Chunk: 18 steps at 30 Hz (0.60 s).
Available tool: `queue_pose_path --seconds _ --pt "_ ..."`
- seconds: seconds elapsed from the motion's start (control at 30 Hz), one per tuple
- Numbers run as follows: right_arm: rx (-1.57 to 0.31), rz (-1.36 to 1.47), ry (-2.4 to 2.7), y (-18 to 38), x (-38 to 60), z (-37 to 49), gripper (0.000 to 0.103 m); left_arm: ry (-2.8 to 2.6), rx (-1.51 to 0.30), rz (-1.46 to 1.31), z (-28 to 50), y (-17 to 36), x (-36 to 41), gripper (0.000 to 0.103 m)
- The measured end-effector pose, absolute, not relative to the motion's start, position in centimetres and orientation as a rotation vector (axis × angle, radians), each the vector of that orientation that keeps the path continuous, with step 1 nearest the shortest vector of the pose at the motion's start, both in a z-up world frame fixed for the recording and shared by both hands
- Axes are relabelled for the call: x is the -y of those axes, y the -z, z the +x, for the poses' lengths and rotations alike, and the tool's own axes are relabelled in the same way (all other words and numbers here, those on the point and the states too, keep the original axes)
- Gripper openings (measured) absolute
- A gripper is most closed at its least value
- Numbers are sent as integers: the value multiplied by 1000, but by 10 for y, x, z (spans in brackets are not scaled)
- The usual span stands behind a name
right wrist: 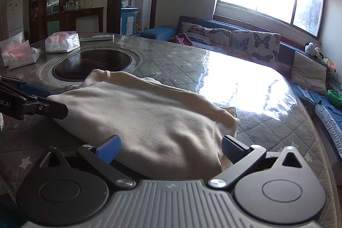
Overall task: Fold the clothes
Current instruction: 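Withdraw both open grippers from the folded sweatshirt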
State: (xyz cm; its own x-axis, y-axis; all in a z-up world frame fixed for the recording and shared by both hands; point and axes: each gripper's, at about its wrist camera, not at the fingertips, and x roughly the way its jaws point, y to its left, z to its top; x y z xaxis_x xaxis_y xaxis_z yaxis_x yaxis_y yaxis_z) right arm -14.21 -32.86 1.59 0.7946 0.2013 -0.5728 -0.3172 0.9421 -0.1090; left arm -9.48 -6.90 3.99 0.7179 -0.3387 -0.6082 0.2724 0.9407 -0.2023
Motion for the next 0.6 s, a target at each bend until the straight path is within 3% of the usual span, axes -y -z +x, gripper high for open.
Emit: queue_pose_path --seconds 0.23,0.6 --pt "-579 -213 -311 -16 323 -153 103 340 -676 -84 -101 -41 67 103" --pt "-589 -161 -440 -26 311 -155 103 297 -666 -121 -99 -42 56 103"
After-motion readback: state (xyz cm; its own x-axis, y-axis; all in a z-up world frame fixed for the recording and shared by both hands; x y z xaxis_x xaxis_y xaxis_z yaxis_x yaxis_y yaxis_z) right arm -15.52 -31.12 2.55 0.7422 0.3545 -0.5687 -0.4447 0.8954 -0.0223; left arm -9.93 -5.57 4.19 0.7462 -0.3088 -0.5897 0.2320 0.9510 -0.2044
